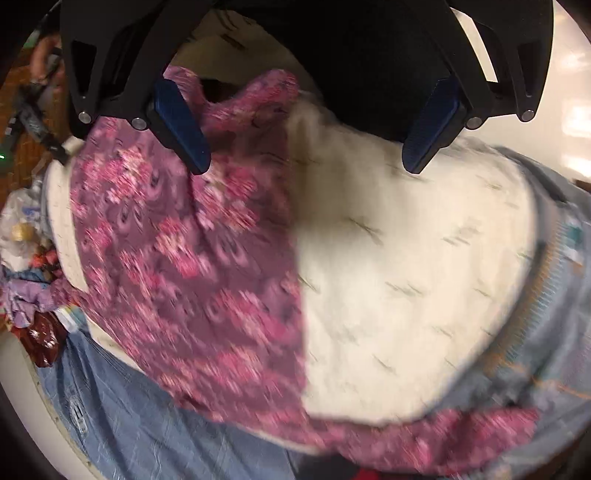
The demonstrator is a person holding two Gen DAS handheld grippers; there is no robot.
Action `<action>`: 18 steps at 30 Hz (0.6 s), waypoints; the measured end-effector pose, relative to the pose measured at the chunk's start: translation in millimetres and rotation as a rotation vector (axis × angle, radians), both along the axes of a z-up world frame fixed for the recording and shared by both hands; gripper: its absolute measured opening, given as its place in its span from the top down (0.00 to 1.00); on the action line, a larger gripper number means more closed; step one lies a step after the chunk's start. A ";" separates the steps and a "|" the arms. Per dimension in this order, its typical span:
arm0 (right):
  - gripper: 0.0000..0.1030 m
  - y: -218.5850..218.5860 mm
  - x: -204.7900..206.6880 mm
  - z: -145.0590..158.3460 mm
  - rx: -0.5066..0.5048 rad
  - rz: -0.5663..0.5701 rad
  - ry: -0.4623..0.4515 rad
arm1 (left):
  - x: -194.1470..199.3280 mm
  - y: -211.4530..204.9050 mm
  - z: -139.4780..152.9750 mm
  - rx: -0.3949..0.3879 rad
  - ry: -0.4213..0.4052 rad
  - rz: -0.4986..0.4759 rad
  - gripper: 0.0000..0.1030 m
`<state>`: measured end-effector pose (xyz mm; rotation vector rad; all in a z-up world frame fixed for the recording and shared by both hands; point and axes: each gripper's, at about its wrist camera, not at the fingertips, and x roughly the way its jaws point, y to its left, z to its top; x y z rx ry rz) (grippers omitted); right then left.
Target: Fold small clothes
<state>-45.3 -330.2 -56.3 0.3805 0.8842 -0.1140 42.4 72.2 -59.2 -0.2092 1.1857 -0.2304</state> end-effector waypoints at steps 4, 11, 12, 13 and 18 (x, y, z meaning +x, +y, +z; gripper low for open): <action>0.30 11.8 13.0 -15.5 0.031 0.055 0.030 | 4.2 -24.0 -17.4 -0.058 0.080 -0.039 0.00; 0.94 25.6 13.9 -17.5 0.035 0.145 -0.021 | -2.5 -29.3 -8.2 0.047 0.036 0.040 0.64; 0.94 26.2 10.5 -11.2 0.017 0.159 -0.038 | -3.4 -20.8 -5.7 0.036 0.032 0.047 0.76; 0.95 23.7 5.5 -2.2 0.007 0.170 -0.067 | -3.7 -10.1 -3.9 0.008 0.031 0.058 0.99; 0.95 -41.6 -13.6 30.9 0.033 0.013 -0.143 | -10.0 36.2 2.0 0.025 0.018 0.175 1.00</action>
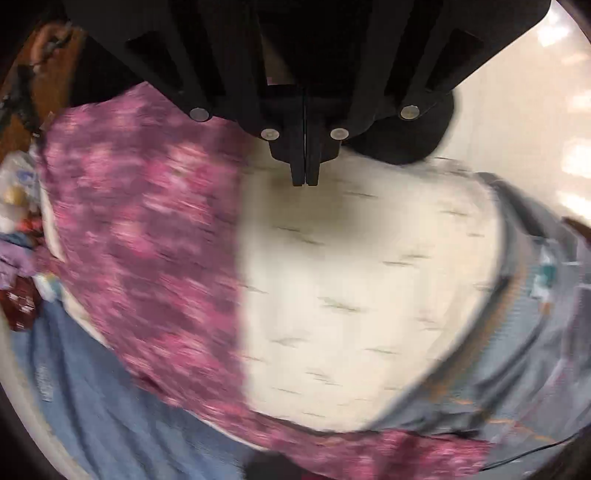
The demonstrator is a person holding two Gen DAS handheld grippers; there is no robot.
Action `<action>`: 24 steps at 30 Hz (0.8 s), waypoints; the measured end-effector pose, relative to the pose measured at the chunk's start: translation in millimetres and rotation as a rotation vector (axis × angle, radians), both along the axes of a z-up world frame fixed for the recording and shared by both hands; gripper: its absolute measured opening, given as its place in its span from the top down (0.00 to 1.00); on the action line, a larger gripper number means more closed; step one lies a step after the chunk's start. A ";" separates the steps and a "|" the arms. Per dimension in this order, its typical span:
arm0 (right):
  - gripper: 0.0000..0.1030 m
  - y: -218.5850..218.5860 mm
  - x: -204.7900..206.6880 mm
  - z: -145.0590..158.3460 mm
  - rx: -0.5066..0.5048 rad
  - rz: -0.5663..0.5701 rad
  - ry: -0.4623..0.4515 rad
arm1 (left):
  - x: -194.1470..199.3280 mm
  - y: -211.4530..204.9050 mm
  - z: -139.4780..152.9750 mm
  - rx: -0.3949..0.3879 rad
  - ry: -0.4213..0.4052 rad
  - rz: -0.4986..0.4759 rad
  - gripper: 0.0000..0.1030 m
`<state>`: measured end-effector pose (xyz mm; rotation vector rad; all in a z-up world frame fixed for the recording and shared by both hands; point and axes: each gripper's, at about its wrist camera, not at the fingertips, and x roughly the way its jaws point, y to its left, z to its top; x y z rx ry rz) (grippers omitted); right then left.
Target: Fold small clothes
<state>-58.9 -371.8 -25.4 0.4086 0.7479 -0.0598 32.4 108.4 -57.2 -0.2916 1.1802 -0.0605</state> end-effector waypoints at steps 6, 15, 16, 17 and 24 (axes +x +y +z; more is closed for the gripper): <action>0.89 -22.2 11.4 -19.3 0.068 -0.028 0.102 | 2.5 -15.0 0.0 -0.156 0.009 -0.076 0.85; 0.64 -38.4 17.5 -14.2 0.114 -0.084 0.086 | 17.5 -101.8 0.0 -0.069 -0.042 -0.252 0.94; 0.60 -40.8 19.7 -14.4 0.123 -0.092 0.084 | 18.8 -108.0 0.0 -0.036 -0.037 -0.266 0.96; 0.57 -42.9 21.3 -15.1 0.130 -0.096 0.083 | 20.5 -107.8 0.6 -0.031 -0.037 -0.257 0.97; 0.56 -46.2 51.0 -1.8 0.179 -0.074 0.038 | 17.9 -65.8 18.1 -0.021 -0.036 -0.154 0.97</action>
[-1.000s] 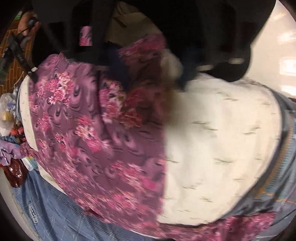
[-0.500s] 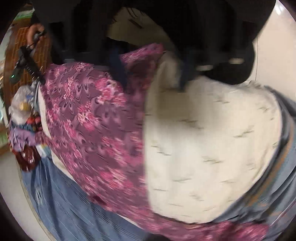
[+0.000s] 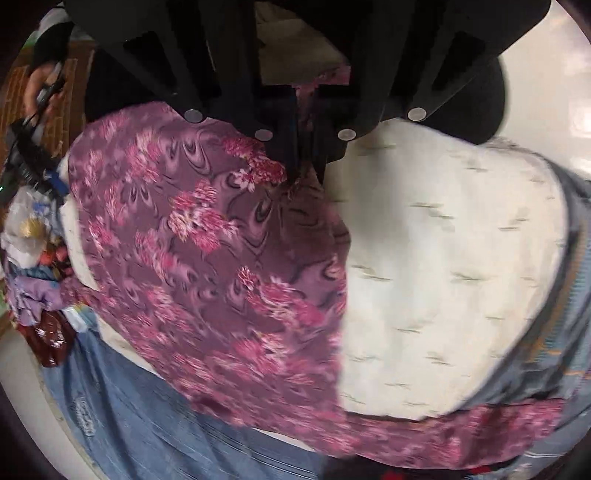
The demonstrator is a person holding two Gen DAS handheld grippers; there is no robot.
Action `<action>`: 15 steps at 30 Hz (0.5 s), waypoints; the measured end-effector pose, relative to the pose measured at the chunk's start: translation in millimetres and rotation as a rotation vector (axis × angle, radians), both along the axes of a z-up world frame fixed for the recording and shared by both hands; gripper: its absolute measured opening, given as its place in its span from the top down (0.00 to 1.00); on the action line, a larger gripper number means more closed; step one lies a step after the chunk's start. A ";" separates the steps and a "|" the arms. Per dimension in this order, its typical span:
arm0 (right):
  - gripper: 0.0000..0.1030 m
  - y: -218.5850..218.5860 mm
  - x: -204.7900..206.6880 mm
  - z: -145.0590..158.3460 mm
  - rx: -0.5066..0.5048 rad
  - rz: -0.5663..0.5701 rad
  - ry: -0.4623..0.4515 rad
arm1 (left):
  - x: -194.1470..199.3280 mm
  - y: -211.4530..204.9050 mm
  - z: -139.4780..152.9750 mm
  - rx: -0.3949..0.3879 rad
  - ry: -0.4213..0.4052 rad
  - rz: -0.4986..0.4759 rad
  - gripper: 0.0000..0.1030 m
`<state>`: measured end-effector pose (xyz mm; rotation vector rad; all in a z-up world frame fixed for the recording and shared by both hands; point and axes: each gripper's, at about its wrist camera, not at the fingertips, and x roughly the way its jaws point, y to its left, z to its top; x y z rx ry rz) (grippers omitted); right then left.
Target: Fold small clothes
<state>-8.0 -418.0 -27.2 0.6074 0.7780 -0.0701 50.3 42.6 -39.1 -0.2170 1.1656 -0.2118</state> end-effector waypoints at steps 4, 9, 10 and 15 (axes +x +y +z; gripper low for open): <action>0.44 6.5 41.7 6.6 -0.045 0.014 -0.014 | 2.7 0.6 -9.2 0.005 0.046 0.020 0.96; 0.92 36.9 86.3 -5.5 -0.188 0.115 0.022 | 1.7 -11.4 -9.7 0.046 0.058 0.013 0.96; 0.95 37.6 85.9 -2.9 -0.214 0.092 -0.004 | 0.6 -10.6 -9.2 0.050 0.063 0.011 0.94; 0.91 20.3 86.0 -14.9 -0.157 0.106 0.024 | -14.5 -5.7 19.2 0.076 0.006 -0.044 0.94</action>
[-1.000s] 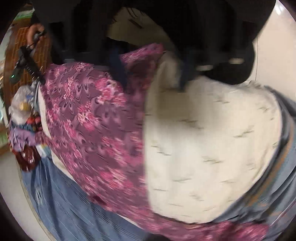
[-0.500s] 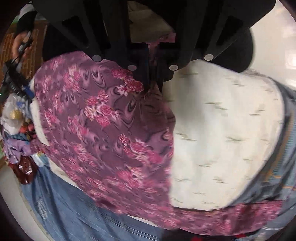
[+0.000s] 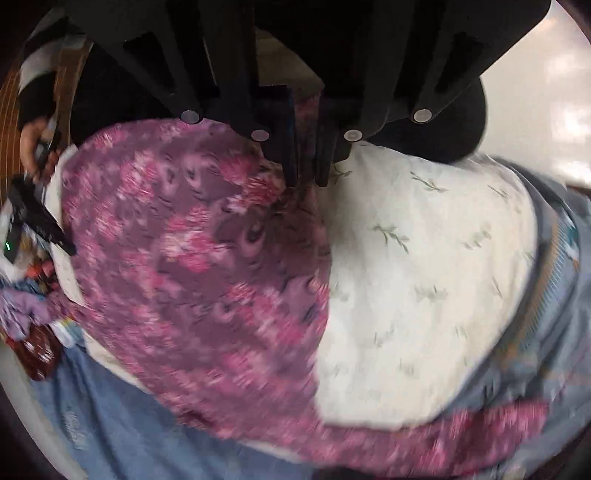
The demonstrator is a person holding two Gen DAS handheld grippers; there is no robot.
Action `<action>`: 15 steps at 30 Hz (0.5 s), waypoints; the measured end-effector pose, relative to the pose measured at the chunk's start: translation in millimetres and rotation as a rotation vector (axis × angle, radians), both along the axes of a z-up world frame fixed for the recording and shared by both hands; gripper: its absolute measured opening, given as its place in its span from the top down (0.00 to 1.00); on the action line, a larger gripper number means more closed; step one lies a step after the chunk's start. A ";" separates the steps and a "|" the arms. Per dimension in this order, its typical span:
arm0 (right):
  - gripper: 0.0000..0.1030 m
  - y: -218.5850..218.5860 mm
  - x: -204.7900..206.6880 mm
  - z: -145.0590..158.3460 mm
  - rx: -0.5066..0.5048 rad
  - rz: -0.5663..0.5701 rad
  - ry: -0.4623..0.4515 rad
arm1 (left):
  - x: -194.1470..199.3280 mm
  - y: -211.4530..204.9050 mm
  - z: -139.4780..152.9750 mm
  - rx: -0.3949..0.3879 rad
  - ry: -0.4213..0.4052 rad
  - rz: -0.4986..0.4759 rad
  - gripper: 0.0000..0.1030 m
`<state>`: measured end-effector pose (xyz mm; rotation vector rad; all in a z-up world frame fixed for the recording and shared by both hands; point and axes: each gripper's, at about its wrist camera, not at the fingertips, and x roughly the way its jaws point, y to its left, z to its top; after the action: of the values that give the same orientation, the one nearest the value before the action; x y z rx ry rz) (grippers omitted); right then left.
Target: Fold small clothes
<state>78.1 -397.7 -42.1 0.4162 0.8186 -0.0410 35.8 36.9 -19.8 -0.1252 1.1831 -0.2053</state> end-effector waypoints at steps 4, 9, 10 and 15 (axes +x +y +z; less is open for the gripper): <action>0.75 -51.5 -9.2 24.5 0.132 -0.084 -0.088 | 11.4 -16.5 47.6 0.067 -0.180 -0.048 0.36; 0.55 -158.8 6.2 45.1 0.184 -0.417 -0.160 | 88.4 -61.3 55.3 0.045 -0.267 -0.040 0.23; 0.55 -173.3 10.8 44.9 0.204 -0.447 -0.161 | 108.5 -74.1 49.7 0.030 -0.259 -0.045 0.23; 0.49 -233.0 47.4 36.1 0.312 -0.597 -0.174 | 171.4 -129.0 10.6 0.055 -0.215 -0.073 0.23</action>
<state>125.5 -630.7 -6.0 0.9363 0.5062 -0.4298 207.2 -92.1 -9.2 -0.0112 0.9792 -0.2436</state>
